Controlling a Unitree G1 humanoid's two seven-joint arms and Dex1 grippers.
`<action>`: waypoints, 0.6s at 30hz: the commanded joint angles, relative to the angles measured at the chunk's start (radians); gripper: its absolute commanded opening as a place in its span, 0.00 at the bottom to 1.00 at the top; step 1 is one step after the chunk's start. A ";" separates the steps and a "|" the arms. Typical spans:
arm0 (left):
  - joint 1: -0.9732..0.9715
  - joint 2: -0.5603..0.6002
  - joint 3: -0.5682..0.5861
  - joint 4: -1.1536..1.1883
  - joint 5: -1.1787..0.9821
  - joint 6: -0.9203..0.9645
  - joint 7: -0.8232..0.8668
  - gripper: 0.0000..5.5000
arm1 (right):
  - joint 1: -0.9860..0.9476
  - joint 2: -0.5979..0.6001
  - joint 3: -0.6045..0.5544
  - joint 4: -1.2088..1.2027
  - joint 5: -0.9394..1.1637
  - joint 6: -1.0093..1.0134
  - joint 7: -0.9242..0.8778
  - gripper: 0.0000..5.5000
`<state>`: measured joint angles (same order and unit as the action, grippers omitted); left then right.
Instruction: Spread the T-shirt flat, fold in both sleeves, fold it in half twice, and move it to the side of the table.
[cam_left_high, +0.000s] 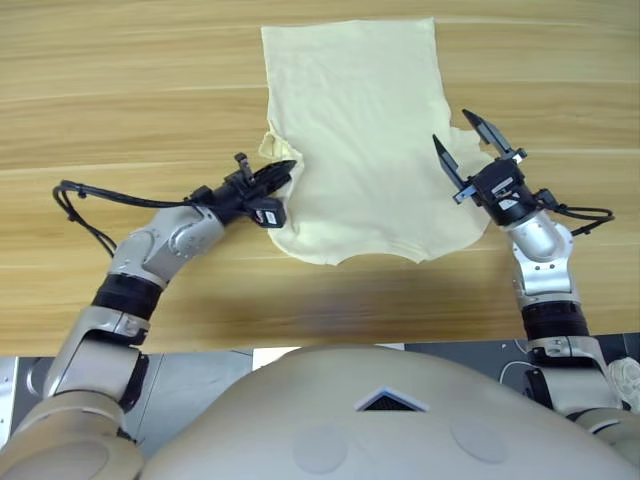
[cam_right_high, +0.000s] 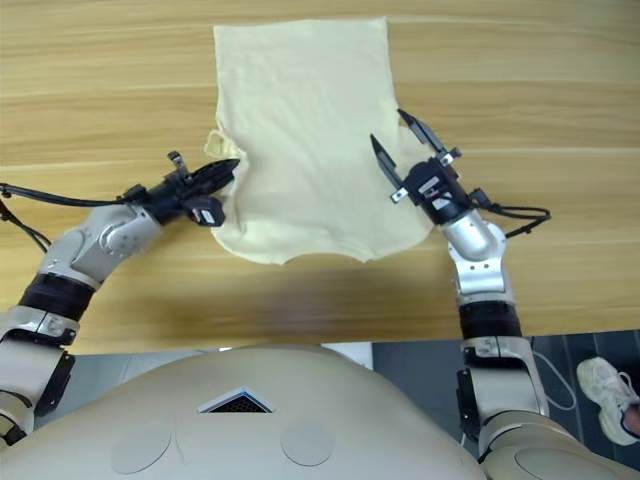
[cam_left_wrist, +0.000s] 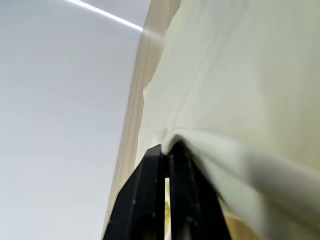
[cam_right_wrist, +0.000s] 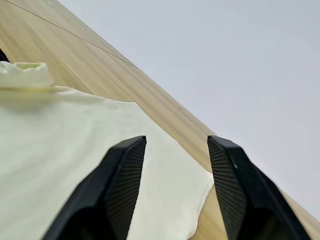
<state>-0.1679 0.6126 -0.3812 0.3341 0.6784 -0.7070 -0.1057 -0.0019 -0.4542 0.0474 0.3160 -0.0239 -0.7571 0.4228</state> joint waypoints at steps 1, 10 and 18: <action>-0.044 -0.012 -0.010 0.031 0.025 -0.003 0.017 0.00 | 0.003 -0.001 0.000 0.004 0.000 -0.006 0.006 0.42; -0.122 -0.063 -0.048 0.123 0.064 -0.016 0.054 0.00 | -0.002 0.011 0.013 0.008 -0.002 -0.004 0.010 0.42; -0.114 -0.097 -0.128 0.235 0.048 -0.056 0.012 0.13 | -0.007 0.013 0.018 0.000 -0.001 0.001 0.011 0.42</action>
<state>-0.3059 0.5224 -0.4707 0.5289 0.7183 -0.7621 -0.0522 -0.0003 -0.4415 0.0607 0.3196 -0.0238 -0.7642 0.4258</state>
